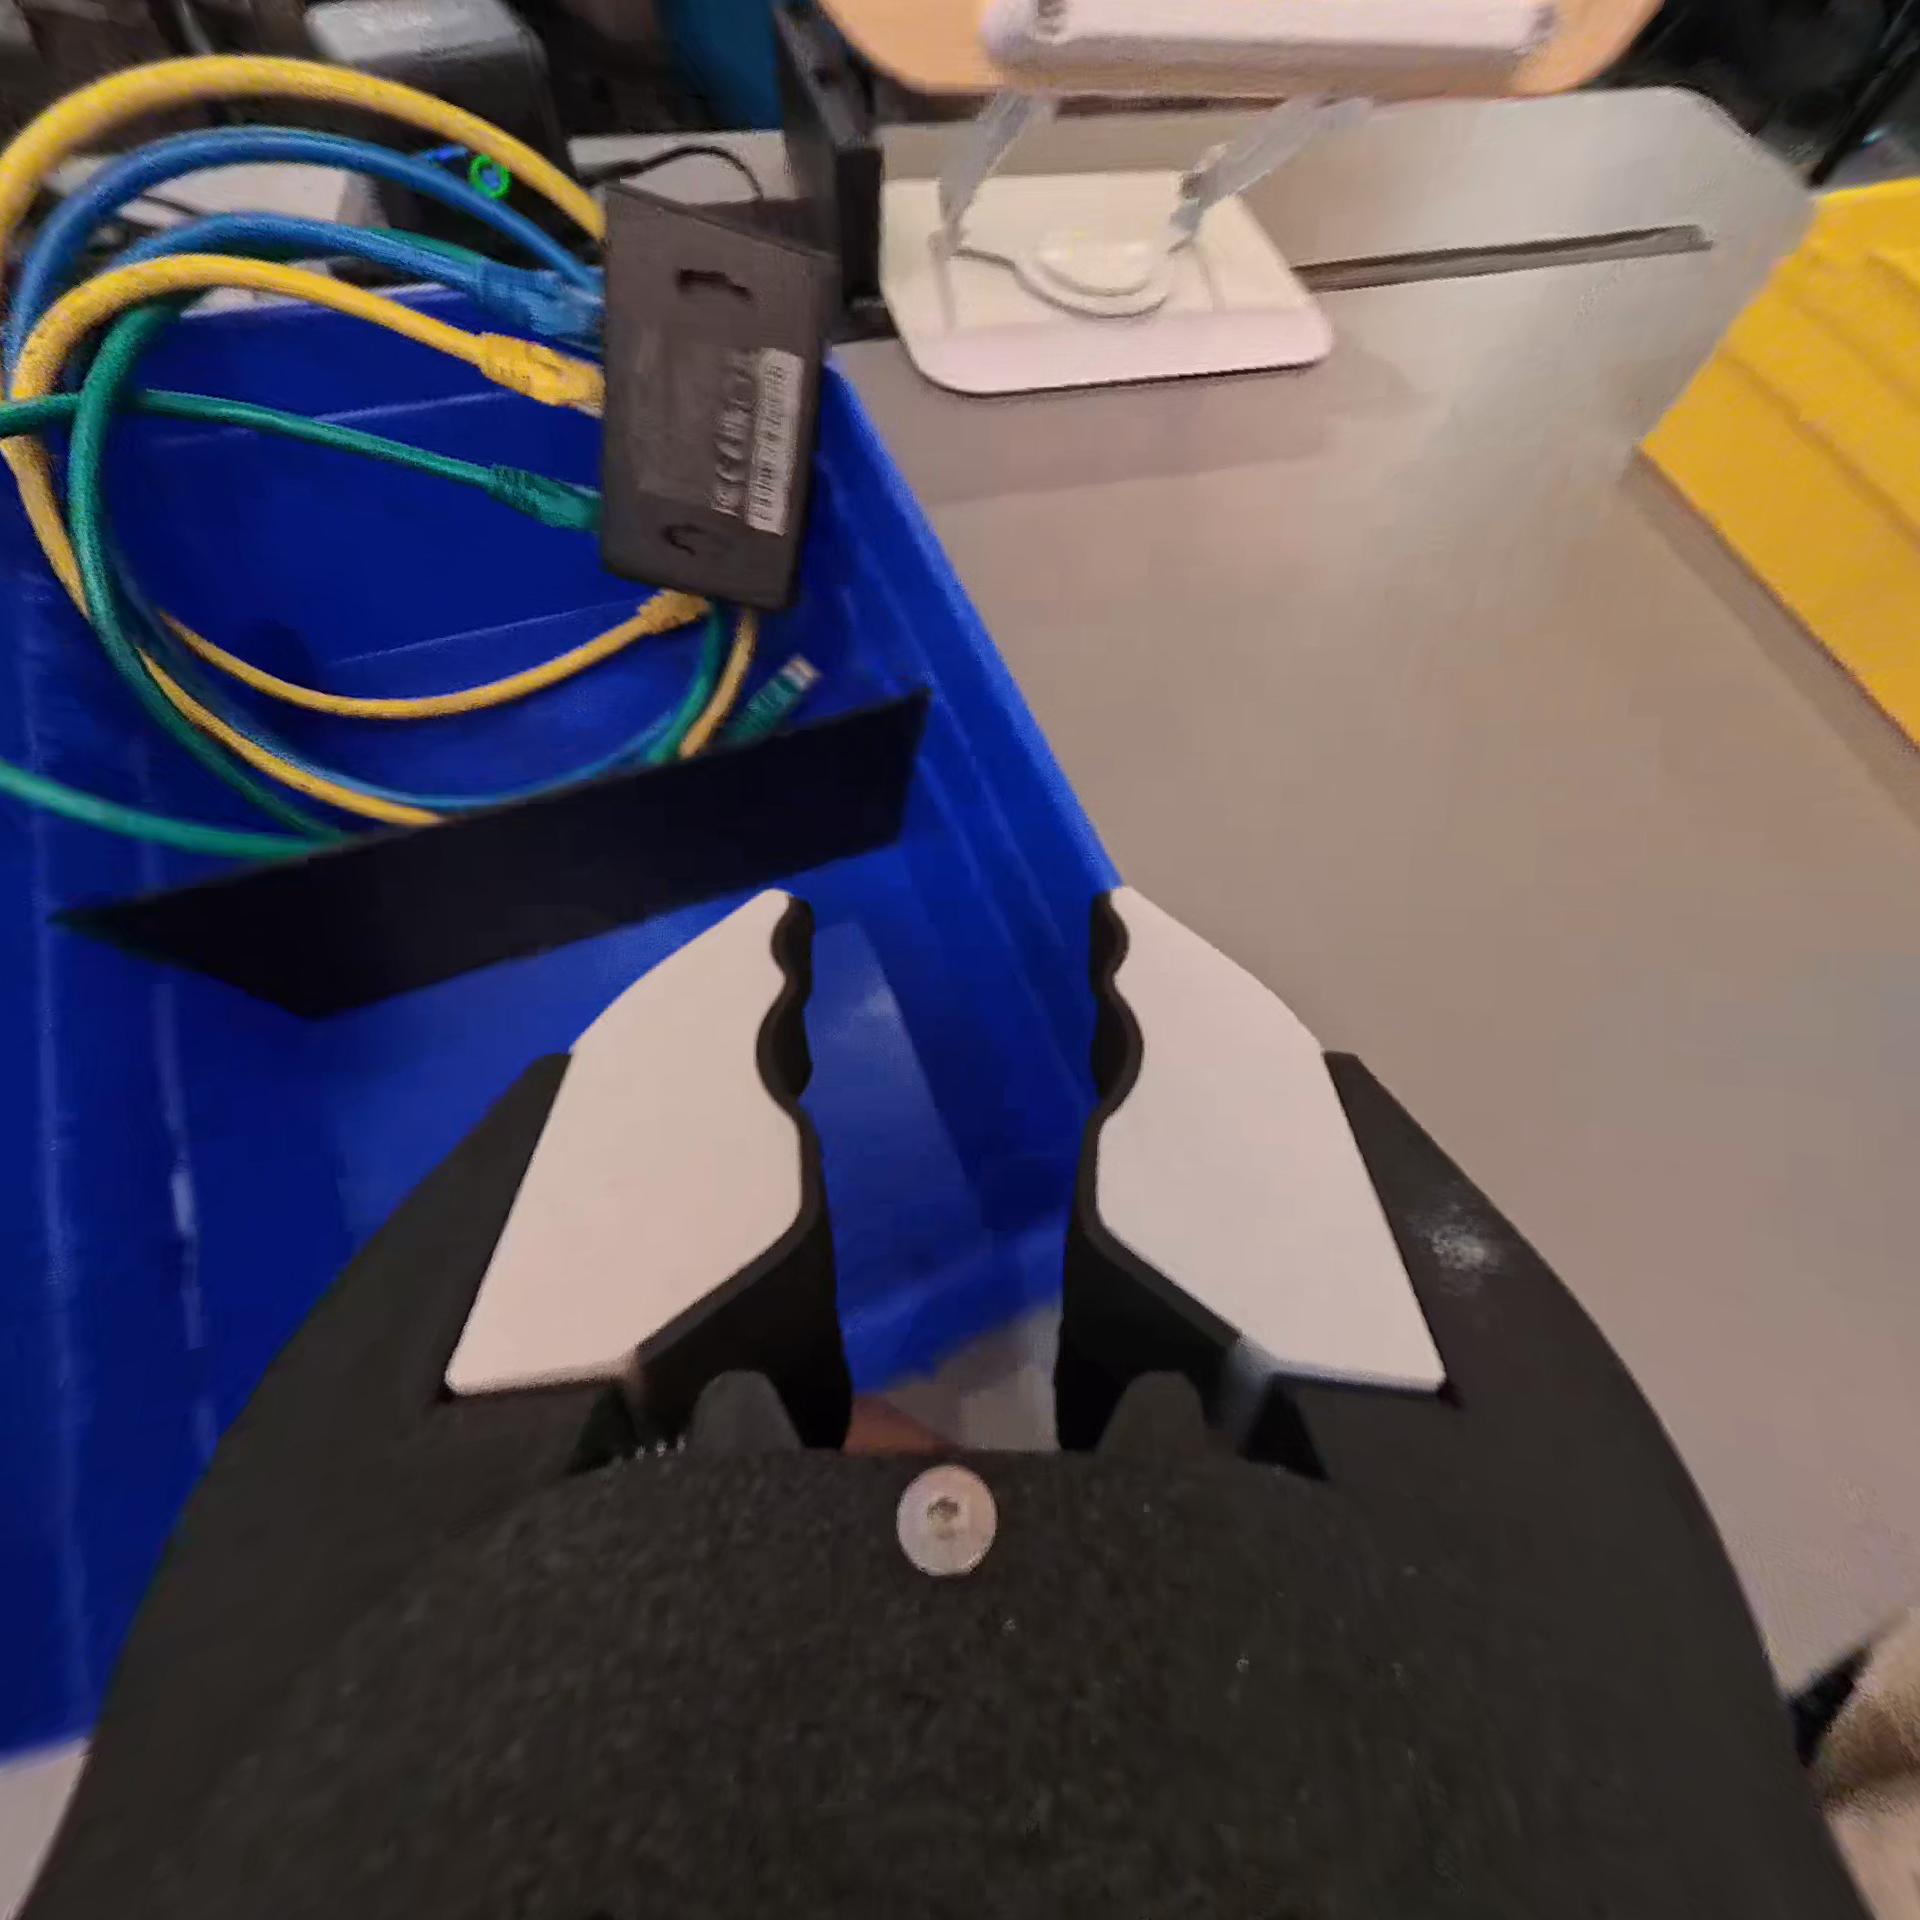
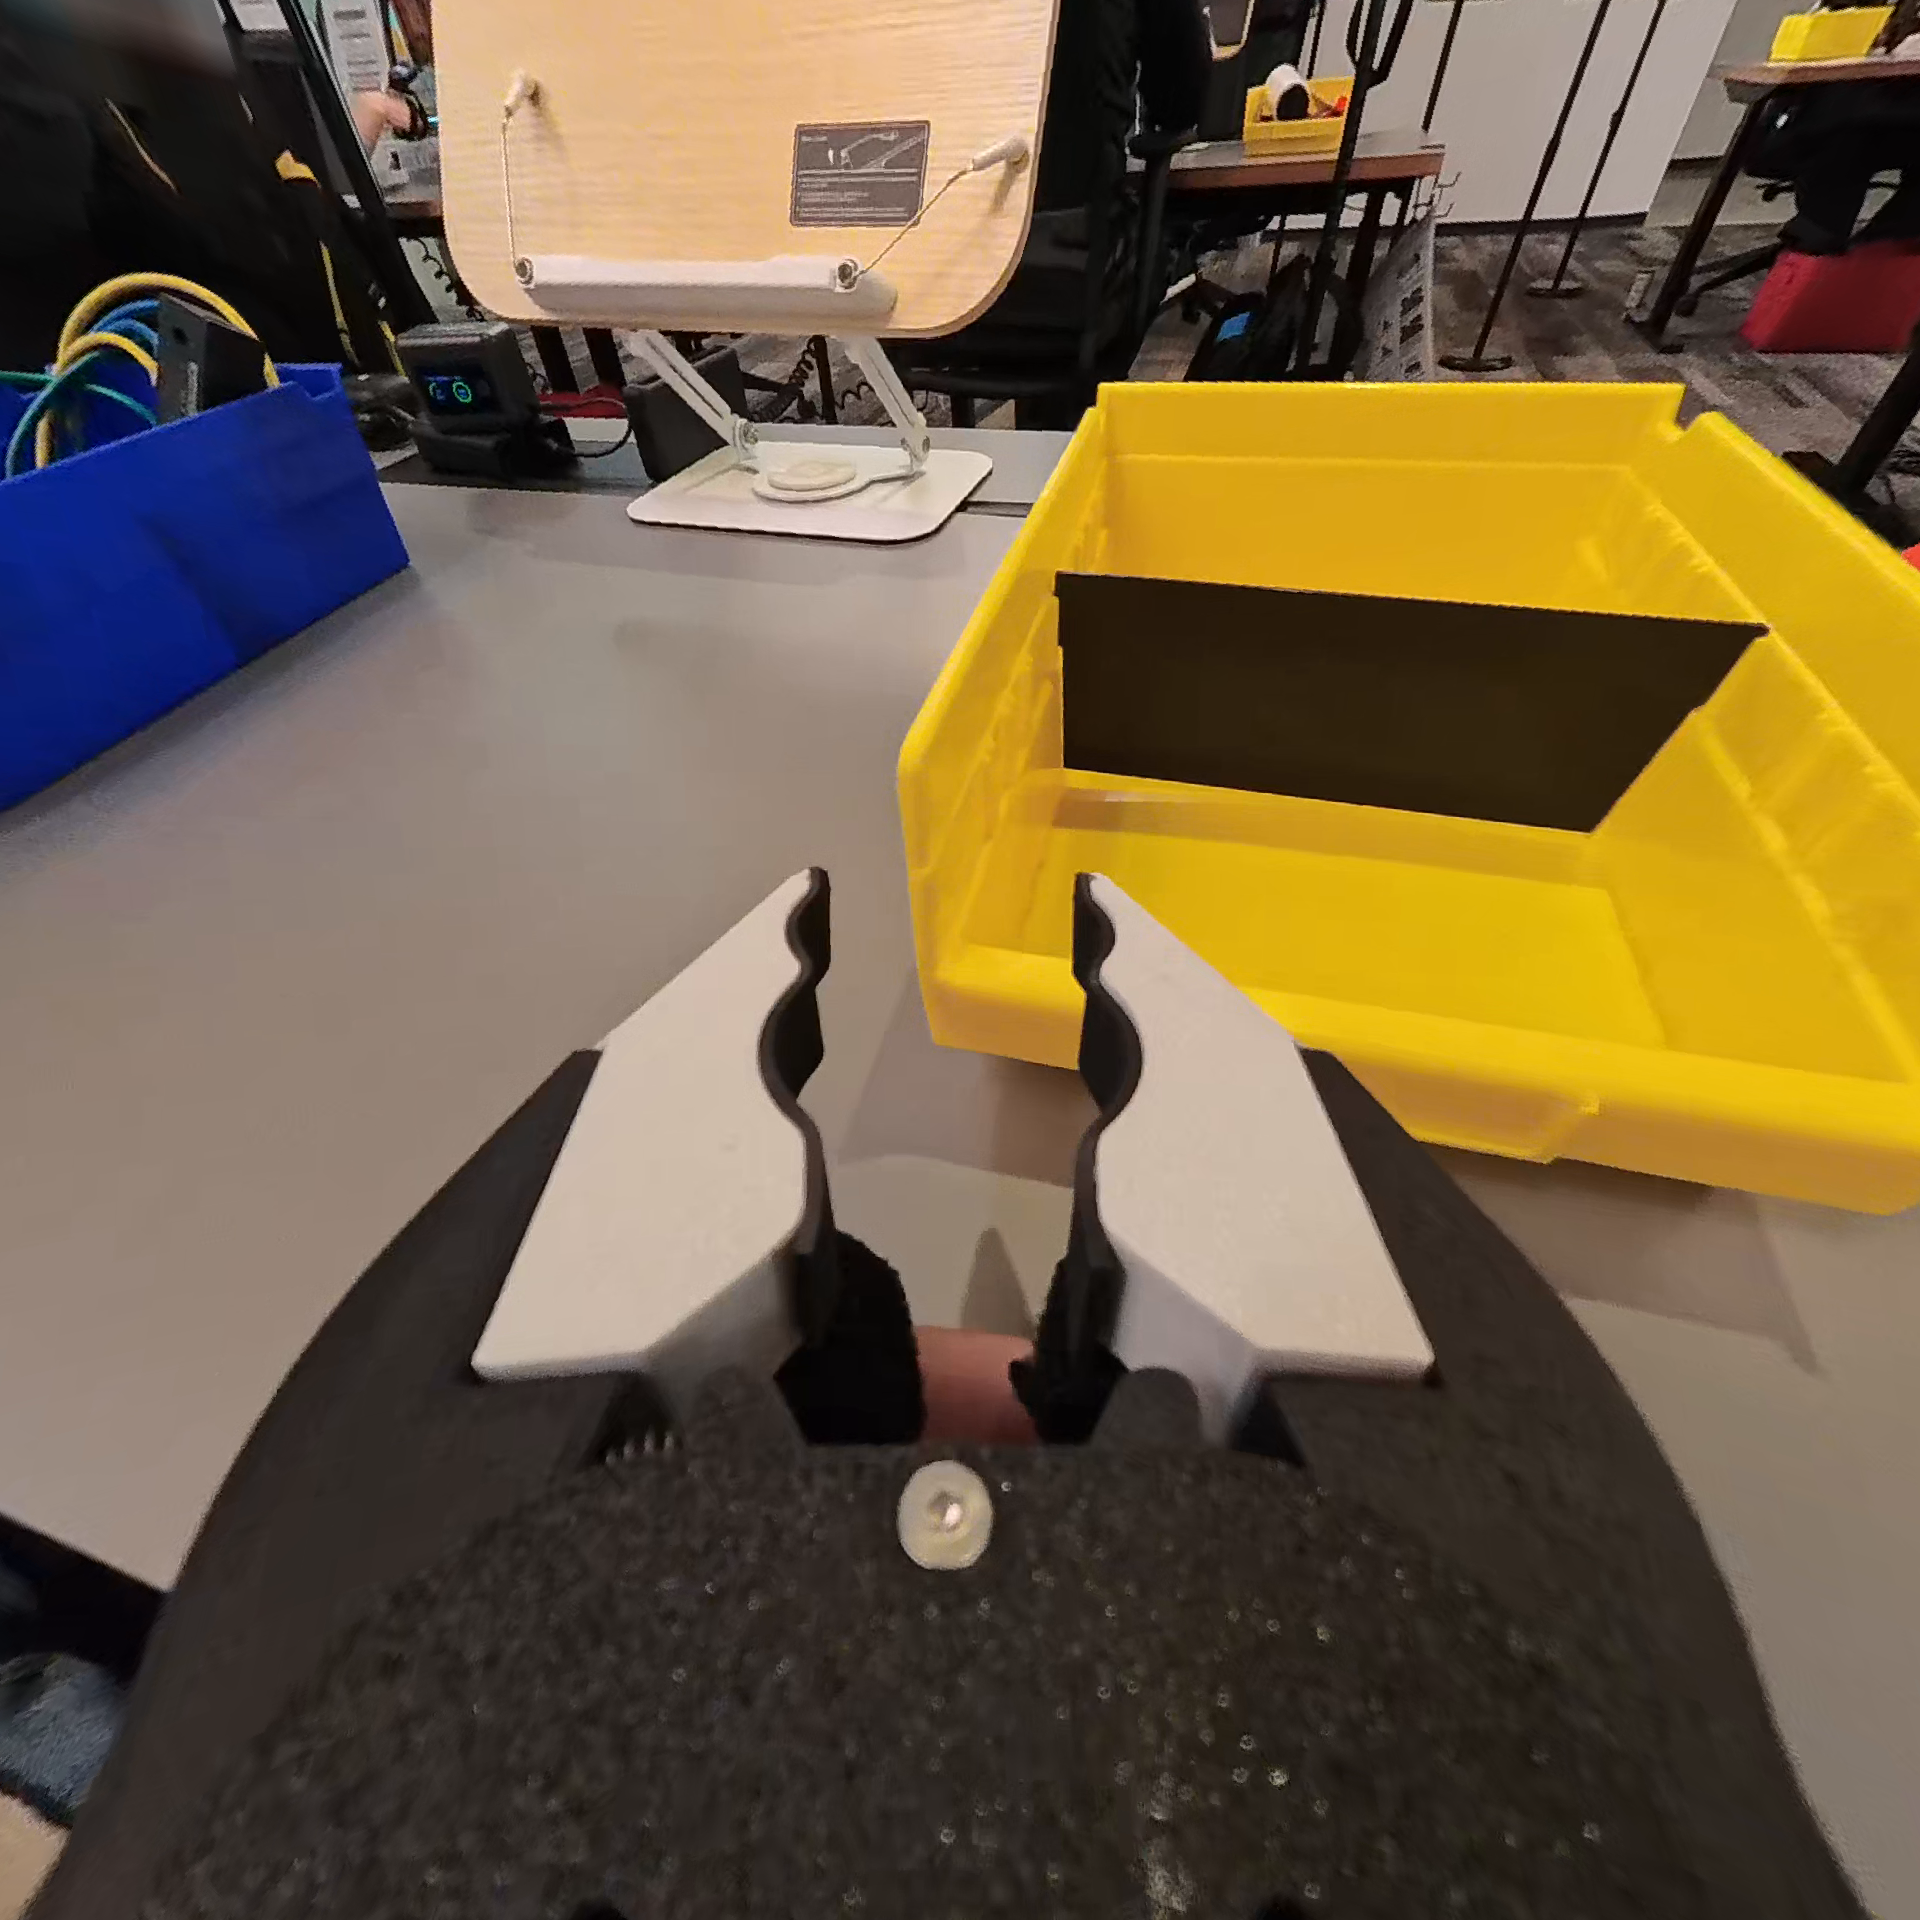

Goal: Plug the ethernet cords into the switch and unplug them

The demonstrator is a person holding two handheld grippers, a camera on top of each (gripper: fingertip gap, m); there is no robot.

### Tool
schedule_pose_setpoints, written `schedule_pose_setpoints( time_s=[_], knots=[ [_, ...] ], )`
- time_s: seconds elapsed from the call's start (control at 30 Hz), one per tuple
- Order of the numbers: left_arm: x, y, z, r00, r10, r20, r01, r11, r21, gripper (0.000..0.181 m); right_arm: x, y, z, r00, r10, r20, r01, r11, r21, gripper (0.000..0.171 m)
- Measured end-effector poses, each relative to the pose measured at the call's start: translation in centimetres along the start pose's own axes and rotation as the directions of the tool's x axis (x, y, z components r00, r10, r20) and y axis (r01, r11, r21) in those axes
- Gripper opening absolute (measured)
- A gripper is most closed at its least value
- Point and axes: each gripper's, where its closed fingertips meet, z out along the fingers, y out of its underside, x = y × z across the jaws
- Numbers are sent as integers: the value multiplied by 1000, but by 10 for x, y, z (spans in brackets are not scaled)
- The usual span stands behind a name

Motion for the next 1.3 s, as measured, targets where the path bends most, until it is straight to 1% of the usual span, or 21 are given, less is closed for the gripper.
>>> schedule_pose_setpoints(
  time_s=[0.1,0.17,0.2,0.27,0.33,0.5,0.63,0.67,0.73,0.77,0.8,0.9,0.97,1.0,1.07,1.1,1.13,1.2,1.23,1.27,1.3],
  knots=[
    [-33,-26,38,999,-54,8,54,996,-78,57,2,1,4,1000,17,4,-17,1000,-7,46],
    [-53,-42,60,999,-51,-10,50,993,-110,62,5,2,6,1000,30,7,-30,1000,-5,46],
    [-62,-48,71,1000,-24,-18,21,992,-127,65,6,3,7,999,34,6,-34,999,-7,46],
    [-74,-59,86,995,92,-34,-96,986,-139,59,11,7,8,999,42,-1,-42,999,-18,46],
    [-78,-64,96,976,210,-54,-215,966,-144,58,15,12,9,998,55,-7,-55,998,-33,46],
    [-70,-64,111,926,349,-145,-370,916,-159,56,24,23,9,995,97,-21,-98,993,-60,47],
    [-80,-51,128,913,385,-135,-407,883,-235,57,30,25,8,990,141,-24,-142,988,-62,47],
    [-81,-49,131,911,389,-134,-411,880,-237,60,31,25,7,988,150,-23,-151,987,-61,46],
    [-83,-51,136,905,410,-113,-425,881,-208,57,32,25,8,986,163,-21,-164,984,-62,46],
    [-82,-52,137,902,416,-115,-432,881,-193,54,31,26,8,986,165,-19,-166,984,-64,47],
    [-79,-52,138,895,429,-123,-445,879,-174,41,31,26,8,986,167,-15,-168,984,-66,47],
    [-84,-55,137,880,472,-50,-474,869,-142,19,26,26,10,986,166,-2,-165,983,-74,46],
    [-90,-57,134,880,476,6,-471,873,-125,0,21,27,11,988,155,11,-153,985,-81,46],
    [-86,-59,132,883,468,-9,-467,879,-94,0,19,27,11,989,147,16,-145,986,-83,46],
    [-79,-58,128,900,431,-61,-435,896,-86,0,16,27,11,991,131,21,-128,988,-87,46],
    [-82,-62,125,896,444,-28,-445,892,-82,0,15,28,11,992,124,20,-122,989,-88,46],
    [-87,-69,121,880,474,26,-472,879,-68,6,15,28,11,993,119,17,-117,989,-90,46],
    [-91,-84,114,837,542,73,-539,840,-60,19,14,29,10,993,114,18,-112,989,-93,46],
    [-92,-88,113,807,586,71,-580,810,-89,25,14,29,9,993,114,18,-112,989,-91,46],
    [-94,-92,113,768,637,67,-626,768,-132,37,15,29,9,993,115,18,-113,989,-91,46],
    [-98,-98,113,718,692,75,-674,718,-172,41,15,29,9,993,115,17,-113,989,-92,46]
  ],
)
